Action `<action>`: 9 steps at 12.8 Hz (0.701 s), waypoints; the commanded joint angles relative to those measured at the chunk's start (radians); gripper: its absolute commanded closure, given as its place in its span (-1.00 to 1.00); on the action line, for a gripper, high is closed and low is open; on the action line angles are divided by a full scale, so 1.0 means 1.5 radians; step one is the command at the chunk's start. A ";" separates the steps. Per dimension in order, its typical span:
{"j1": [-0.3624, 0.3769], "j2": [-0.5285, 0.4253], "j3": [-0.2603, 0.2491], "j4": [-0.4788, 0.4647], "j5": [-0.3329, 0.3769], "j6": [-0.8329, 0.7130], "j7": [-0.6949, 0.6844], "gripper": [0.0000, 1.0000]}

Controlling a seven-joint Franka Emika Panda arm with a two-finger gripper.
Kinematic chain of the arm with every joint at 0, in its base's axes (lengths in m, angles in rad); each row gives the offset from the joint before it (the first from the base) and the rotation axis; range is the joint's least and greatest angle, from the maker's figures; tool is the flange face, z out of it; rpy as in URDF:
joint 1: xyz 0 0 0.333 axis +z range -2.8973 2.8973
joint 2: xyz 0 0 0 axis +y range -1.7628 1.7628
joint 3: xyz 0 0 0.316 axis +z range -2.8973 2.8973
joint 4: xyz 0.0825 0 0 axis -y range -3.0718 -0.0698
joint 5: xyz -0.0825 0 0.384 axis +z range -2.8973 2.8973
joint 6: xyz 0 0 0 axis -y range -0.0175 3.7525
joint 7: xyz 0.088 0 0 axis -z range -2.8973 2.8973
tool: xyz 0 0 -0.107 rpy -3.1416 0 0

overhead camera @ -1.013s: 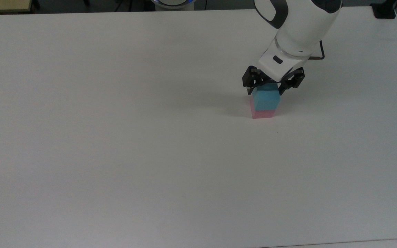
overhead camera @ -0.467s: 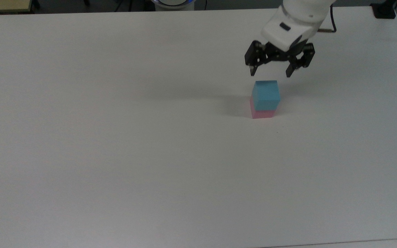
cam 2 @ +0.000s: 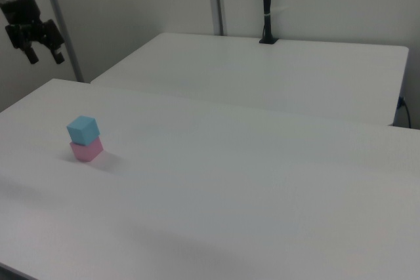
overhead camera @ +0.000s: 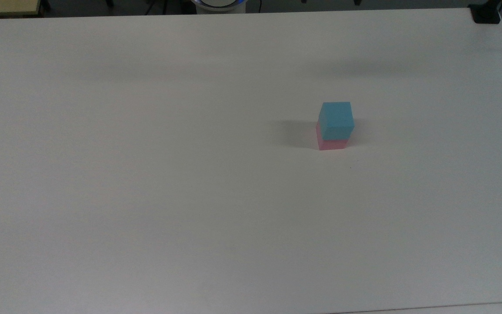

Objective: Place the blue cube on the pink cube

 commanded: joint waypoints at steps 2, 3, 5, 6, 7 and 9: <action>-0.040 -0.046 -0.106 -0.005 0.050 -0.052 -0.157 -1.00; -0.048 -0.047 -0.141 -0.006 0.057 -0.063 -0.205 -1.00; -0.068 -0.048 -0.207 -0.005 0.080 -0.071 -0.296 -1.00; -0.075 -0.048 -0.236 -0.006 0.083 -0.071 -0.332 -1.00; -0.081 -0.048 -0.257 -0.006 0.083 -0.071 -0.355 -1.00; -0.101 -0.047 -0.276 -0.016 0.082 -0.067 -0.362 -1.00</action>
